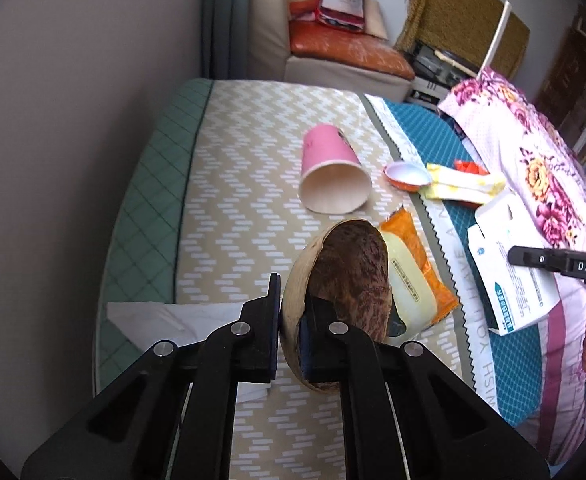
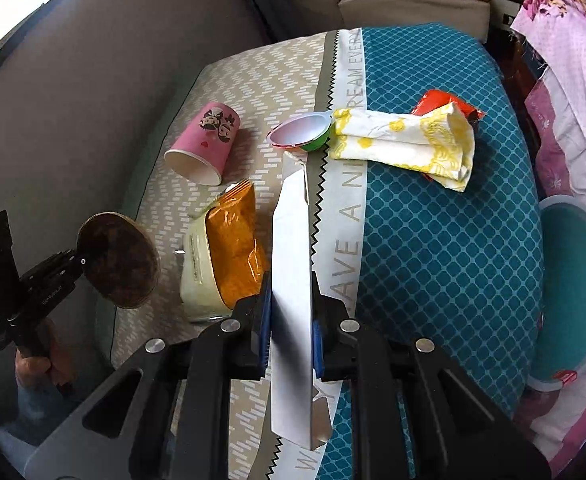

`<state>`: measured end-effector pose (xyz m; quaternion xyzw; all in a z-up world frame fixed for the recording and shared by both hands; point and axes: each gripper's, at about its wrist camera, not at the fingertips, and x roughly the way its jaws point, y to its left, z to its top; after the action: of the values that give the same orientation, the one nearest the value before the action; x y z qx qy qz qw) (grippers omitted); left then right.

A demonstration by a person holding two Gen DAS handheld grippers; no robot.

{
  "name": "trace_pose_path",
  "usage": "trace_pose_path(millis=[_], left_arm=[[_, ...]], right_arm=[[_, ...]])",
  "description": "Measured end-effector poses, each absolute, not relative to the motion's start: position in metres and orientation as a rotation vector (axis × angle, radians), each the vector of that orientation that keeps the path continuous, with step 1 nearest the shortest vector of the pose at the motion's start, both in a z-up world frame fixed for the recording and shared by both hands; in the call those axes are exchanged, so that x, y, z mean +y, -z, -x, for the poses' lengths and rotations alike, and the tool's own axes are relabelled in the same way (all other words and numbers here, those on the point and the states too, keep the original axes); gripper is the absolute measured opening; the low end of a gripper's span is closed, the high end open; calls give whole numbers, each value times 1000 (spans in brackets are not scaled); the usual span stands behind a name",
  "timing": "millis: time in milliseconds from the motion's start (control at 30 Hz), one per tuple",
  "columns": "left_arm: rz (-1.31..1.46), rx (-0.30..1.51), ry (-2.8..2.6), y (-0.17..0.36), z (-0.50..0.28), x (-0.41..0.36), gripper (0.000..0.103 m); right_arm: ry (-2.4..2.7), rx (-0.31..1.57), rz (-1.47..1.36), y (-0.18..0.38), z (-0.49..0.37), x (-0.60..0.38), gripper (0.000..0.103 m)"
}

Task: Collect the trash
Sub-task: 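Carry the coconut shell and medicine box over the wastebasket with both tools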

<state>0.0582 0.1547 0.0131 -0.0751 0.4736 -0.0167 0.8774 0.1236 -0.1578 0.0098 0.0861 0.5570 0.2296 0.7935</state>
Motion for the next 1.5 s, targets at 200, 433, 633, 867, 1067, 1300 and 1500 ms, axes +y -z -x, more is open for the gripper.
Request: trace_pose_path(millis=[200,433,633,867,1067,1300,1500], left_arm=[[184,946,67,-40,-58,147,8],[134,967,196,-44,-81,80,8],[76,1021,304,-30,-104,7,8],[6,1067,394,-15,-125,-69,8],[-56,1079,451,-11,-138,-124,8],[-112,1089,503,-4,-152,-181,9],[-143,1120,517,15,-168,-218,9]], right_arm=[[-465,1150,-224,-13,-126,-176,15],[-415,1088,-327,-23,-114,-225,15],[-346,1053,-378,-21,-105,-269,15],[-277,1018,-489,-11,-100,-329,15],[-198,979,-565,-2,-92,-381,15],[-79,944,-636,13,-83,-439,15],[-8,928,-663,25,-79,-474,15]])
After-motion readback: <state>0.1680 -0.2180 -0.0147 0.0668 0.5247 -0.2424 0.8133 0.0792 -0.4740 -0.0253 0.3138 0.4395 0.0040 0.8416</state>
